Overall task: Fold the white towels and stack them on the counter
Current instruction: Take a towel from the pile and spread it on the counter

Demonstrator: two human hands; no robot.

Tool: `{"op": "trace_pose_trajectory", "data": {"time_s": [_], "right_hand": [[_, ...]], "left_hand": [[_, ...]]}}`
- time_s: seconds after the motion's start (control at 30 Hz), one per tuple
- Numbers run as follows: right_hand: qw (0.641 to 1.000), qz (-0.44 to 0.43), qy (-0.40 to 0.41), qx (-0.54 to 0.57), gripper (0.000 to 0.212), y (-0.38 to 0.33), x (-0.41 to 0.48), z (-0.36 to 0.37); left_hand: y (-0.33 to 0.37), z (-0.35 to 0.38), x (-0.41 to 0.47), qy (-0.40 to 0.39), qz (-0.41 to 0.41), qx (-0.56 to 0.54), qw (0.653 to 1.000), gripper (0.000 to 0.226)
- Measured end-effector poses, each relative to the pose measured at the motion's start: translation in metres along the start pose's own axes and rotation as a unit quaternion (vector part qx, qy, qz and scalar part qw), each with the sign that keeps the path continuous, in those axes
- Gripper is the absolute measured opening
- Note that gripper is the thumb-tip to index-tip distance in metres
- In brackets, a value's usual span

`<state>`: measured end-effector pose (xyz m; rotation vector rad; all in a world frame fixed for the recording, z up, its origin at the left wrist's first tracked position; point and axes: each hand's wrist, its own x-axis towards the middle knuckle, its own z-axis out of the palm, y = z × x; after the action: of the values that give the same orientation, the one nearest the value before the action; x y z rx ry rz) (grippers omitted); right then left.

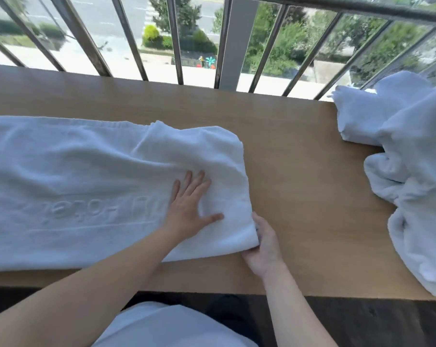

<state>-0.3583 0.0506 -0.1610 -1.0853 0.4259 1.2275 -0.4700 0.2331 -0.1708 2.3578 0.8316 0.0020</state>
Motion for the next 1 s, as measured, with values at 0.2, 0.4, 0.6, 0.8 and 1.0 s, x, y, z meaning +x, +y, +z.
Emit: {"op": "trace_pose_trajectory", "data": {"time_s": [0.2,0.4,0.6,0.8,1.0], "right_hand": [[0.989,0.052,-0.063,-0.125,0.047,-0.082,0.047,-0.004],[0.962,0.105,-0.121,-0.22,0.038,-0.111,0.091,0.043],[0.944,0.095,-0.189,-0.253,0.048,-0.129,0.12,0.077],[0.933,0.056,-0.206,-0.291,0.046,-0.147,0.141,0.102],[0.951,0.004,-0.165,-0.263,0.031,-0.159,0.146,0.102]], "left_hand": [[0.049,0.039,-0.011,0.047,-0.047,-0.028,0.997,0.087],[0.093,0.062,-0.013,0.146,-0.181,0.001,0.973,0.066],[0.12,0.071,0.013,0.114,-0.303,0.056,0.944,0.062],[0.113,0.067,0.026,0.161,-0.308,0.034,0.937,0.034],[0.109,0.066,0.014,0.199,-0.272,-0.114,0.935,0.021]]}}
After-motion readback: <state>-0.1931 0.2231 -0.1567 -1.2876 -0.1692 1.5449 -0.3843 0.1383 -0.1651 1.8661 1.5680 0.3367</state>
